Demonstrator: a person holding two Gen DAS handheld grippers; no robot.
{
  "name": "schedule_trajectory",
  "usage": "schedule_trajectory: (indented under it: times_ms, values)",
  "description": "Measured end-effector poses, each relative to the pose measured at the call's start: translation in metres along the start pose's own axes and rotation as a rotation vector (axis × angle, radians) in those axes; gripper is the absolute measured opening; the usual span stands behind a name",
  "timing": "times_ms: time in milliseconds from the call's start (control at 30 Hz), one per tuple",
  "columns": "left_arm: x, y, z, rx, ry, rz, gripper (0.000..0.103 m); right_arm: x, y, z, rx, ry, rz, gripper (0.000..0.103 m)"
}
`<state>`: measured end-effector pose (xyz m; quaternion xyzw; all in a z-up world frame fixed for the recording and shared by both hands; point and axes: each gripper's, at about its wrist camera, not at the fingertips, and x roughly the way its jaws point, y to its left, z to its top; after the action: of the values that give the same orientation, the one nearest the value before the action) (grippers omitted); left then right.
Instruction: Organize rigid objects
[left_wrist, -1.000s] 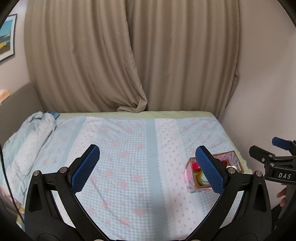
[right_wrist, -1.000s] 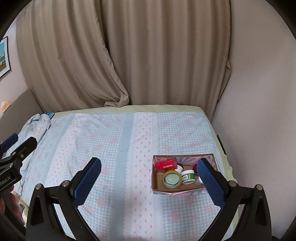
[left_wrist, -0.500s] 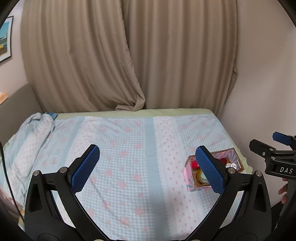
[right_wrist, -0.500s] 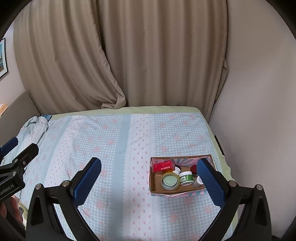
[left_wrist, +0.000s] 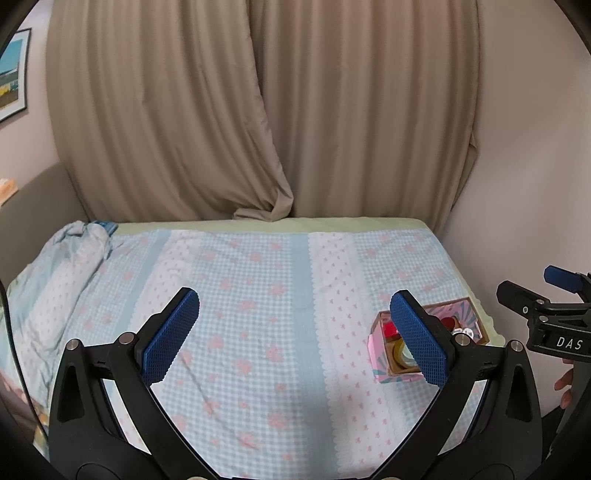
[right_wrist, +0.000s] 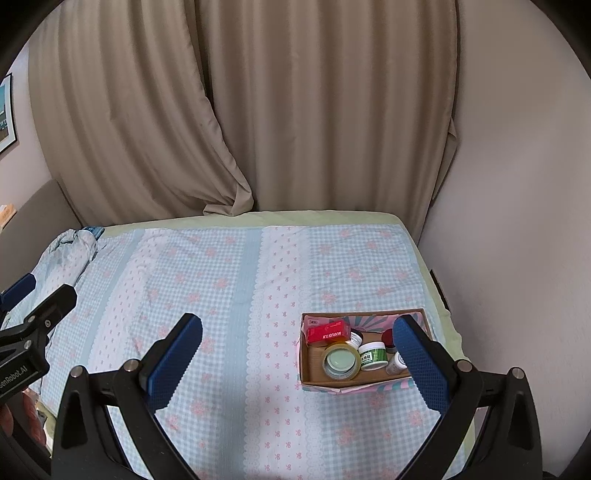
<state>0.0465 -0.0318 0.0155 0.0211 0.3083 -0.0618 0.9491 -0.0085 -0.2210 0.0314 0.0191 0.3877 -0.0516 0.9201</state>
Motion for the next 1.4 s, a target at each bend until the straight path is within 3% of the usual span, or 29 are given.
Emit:
schedule_trajectory:
  times_ms: [1000, 1200, 1400]
  values:
    - [-0.002, -0.009, -0.003, -0.030, -0.031, 0.027, 0.103, 0.001, 0.002, 0.004, -0.005, -0.007, 0.003, 0.103]
    - [-0.010, -0.013, -0.001, -0.006, -0.074, 0.092, 0.103, 0.003, 0.000, 0.010, -0.007, -0.010, 0.010, 0.103]
    - [-0.015, -0.014, -0.001, -0.009, -0.097, 0.095, 0.103, 0.004, 0.000, 0.009, -0.008, -0.011, 0.011, 0.103]
